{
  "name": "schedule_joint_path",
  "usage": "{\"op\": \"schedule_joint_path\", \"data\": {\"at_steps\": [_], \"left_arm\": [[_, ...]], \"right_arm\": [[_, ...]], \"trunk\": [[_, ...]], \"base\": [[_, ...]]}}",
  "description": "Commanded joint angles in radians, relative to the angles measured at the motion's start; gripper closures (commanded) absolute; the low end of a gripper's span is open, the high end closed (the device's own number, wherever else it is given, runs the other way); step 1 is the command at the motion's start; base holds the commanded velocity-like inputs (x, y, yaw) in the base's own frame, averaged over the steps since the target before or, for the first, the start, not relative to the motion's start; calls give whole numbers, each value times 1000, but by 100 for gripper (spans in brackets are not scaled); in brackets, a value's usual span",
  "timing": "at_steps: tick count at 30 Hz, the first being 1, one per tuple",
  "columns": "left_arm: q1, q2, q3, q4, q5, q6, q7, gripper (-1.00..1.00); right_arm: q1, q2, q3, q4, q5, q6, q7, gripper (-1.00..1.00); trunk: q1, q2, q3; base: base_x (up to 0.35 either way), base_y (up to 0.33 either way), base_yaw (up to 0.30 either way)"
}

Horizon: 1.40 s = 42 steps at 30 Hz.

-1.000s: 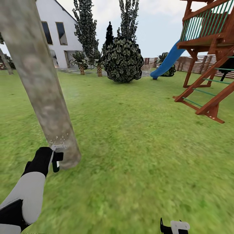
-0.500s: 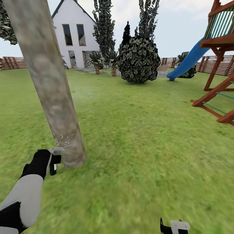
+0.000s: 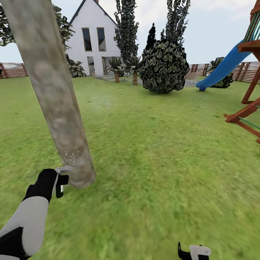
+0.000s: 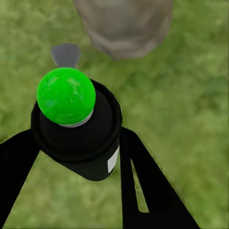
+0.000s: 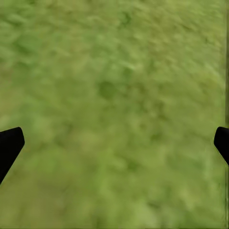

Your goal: In the garden, pick up the pesticide atomizer on the floor and spray pesticide onto both trees until each tree trunk is fully covered.

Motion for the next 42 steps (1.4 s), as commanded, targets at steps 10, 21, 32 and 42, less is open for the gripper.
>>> {"op": "schedule_joint_path", "data": {"at_steps": [10,21,32,42], "left_arm": [[-3,-27,-5,-12,2,4,-10,100],[-39,-86,-7,-15,1,11,-10,100],[-68,-75,-7,-17,0,15,-11,100],[-59,-61,-8,-17,-6,15,-10,100]], "right_arm": [[-1,-5,-4,0,9,-3,-6,-100],[-1,-5,-4,1,9,-2,-6,-100],[-1,-6,-4,1,9,-3,-7,-100],[-1,-5,-4,1,9,-2,-6,-100]], "trunk": [[0,0,-1],[0,0,-1],[0,0,-1],[0,0,-1]], "base": [[7,-275,9],[44,-275,254],[183,-240,183],[191,-233,9]]}}
